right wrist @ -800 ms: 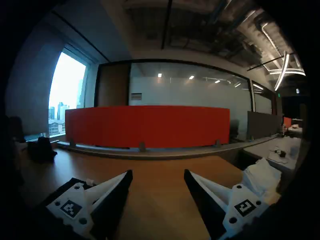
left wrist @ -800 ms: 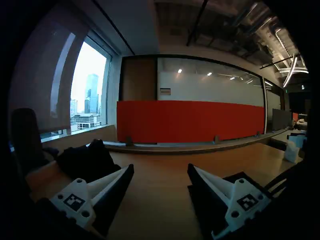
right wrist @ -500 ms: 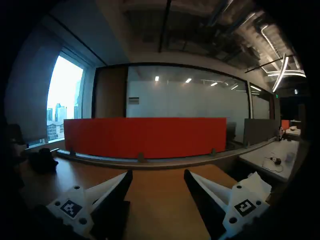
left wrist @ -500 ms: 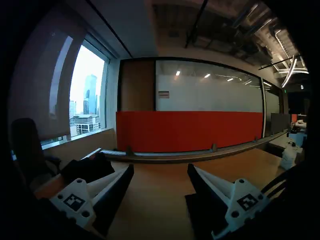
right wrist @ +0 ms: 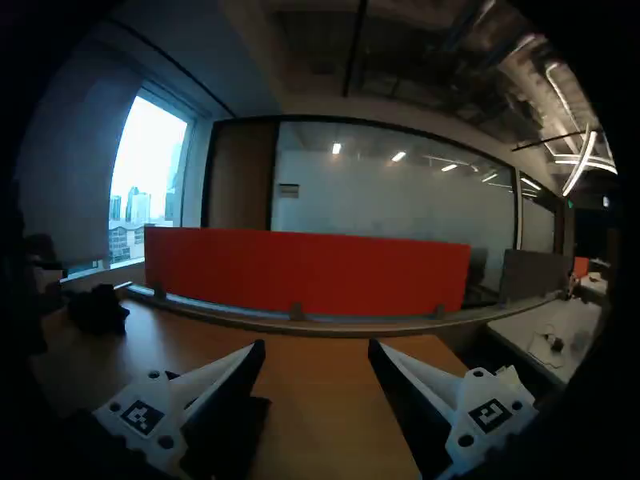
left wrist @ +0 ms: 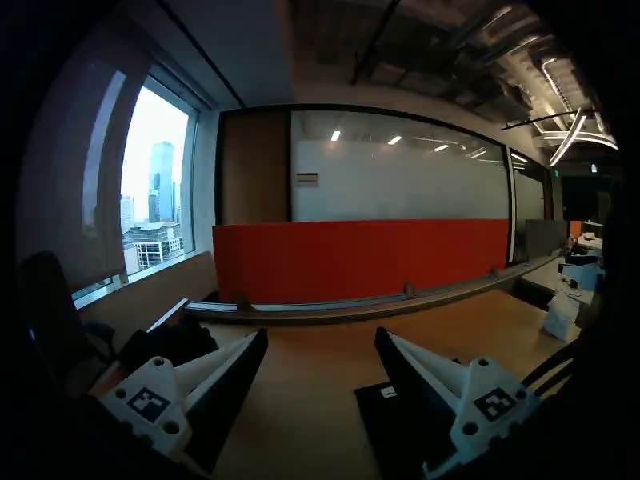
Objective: Fold towel
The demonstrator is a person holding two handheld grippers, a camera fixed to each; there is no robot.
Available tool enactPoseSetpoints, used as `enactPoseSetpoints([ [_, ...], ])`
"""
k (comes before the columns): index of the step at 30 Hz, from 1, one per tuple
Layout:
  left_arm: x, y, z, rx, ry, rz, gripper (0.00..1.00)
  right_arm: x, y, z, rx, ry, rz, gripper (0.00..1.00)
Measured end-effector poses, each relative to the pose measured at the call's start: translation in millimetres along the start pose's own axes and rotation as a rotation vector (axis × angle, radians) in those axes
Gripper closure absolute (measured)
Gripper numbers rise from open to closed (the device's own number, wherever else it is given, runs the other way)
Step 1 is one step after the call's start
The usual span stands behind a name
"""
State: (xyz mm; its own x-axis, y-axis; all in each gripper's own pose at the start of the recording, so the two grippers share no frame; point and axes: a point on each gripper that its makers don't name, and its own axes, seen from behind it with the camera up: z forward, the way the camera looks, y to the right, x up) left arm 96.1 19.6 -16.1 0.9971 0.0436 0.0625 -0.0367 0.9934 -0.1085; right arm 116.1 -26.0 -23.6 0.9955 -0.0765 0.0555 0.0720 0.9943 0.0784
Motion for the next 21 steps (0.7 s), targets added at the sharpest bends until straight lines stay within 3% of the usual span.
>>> enactPoseSetpoints([
  [9, -12.7, 18.3, 1.3, -0.096, -0.069, 0.038, 0.01, -17.3, -48.9, -4.4, 0.178, -0.091, -0.092, 0.00],
  [21, -46.5, 37.2, 1.1, -0.183, -0.156, 0.087, 0.00, -45.6, -70.5, -4.5, 0.292, -0.191, -0.135, 0.00],
])
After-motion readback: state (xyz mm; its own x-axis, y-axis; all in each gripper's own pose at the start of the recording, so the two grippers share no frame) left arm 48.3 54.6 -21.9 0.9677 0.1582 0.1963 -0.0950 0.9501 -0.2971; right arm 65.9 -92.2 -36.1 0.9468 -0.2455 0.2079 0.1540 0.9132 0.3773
